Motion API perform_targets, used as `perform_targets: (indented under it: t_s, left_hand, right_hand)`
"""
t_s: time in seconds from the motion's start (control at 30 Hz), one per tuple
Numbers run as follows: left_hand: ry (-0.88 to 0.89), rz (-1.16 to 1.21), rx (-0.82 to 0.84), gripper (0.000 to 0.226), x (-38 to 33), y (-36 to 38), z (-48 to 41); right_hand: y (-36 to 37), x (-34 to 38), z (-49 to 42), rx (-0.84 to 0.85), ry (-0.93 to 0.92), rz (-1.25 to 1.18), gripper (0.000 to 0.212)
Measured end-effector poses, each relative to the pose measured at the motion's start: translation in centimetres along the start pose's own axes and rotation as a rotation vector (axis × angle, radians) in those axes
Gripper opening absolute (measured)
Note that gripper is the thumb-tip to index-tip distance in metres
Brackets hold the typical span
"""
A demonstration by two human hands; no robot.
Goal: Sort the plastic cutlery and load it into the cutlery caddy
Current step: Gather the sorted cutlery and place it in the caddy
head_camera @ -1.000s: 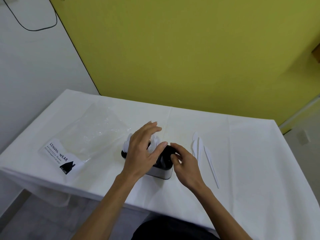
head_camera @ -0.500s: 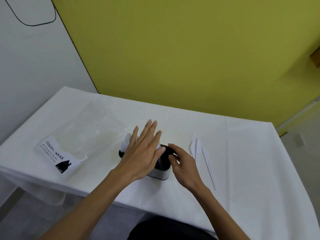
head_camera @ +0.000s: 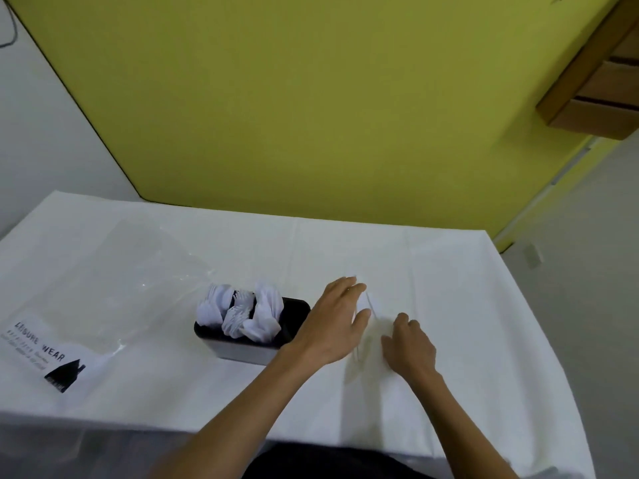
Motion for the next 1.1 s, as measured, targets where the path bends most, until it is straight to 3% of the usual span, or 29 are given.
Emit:
perform_targets:
  t_s: [0.13, 0.2, 0.33, 0.4, 0.47, 0.53, 0.63, 0.7, 0.8, 0.97, 1.1]
  left_hand:
    - [-0.21, 0.185, 0.125, 0.045, 1.2, 2.5, 0.0]
    - [-0.391, 0.312, 0.136, 0.044, 1.9, 3.4, -0.4]
    - [-0.698, 0.533, 0.032, 0.059, 4.2, 5.5, -1.6]
    - [-0.775, 0.613, -0.073, 0.045, 5.2, 6.4, -2.3]
    - [-0.813, 0.632, -0.157, 0.025, 5.6, 6.4, -2.8]
    - [-0.82, 0.592, -0.229, 0.02, 5.9, 6.2, -3.1]
    - [-0.847, 0.55, -0.281, 0.03, 6.4, 6.4, -3.2]
    - [-0.861, 0.532, -0.297, 0.034, 6.7, 6.7, -3.3]
    - [-0.874, 0.522, -0.299, 0.035, 6.6, 6.7, -3.4]
    - [-0.937, 0.513, -0.249, 0.033, 6.9, 6.7, -3.4]
    - [-0.938, 0.58, -0.213, 0.056, 7.2, 7.7, -3.1]
  right_hand:
    - [0.2, 0.0, -0.1, 0.0, 0.008, -0.021, 0.006]
    - [-0.1, 0.3, 0.0, 0.014, -0.011, -0.121, 0.008]
    - [-1.1, 2.2, 1.2, 0.043, -0.164, -0.359, 0.015]
    - [-1.3, 3.2, 1.7, 0.089, -0.256, -0.397, 0.018]
    - [-1.3, 3.4, 0.9, 0.105, -0.263, -0.389, 0.024]
    - [-1.2, 3.1, -0.7, 0.055, -0.171, -0.333, 0.027]
    - [-0.9, 3.8, -1.9, 0.041, -0.057, -0.214, 0.02]
    - [-0.1, 5.0, -1.8, 0.076, -0.06, -0.158, 0.03]
    - [0.8, 6.2, -1.9, 0.081, -0.096, -0.106, 0.018]
    - [0.5, 5.7, -1.9, 0.103, -0.117, -0.037, 0.029]
    - [0.0, 3.5, -1.5, 0.093, -0.106, -0.02, 0.028]
Point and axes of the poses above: each hand's wrist, its own z-axis away from the middle knuckle, its own y-axis out of the palm, x = y × z, the point moved 4 cm from there along -z, towards the middle knuckle, and after that the axes turned 8 degrees about -x, right-handed, at the moved point
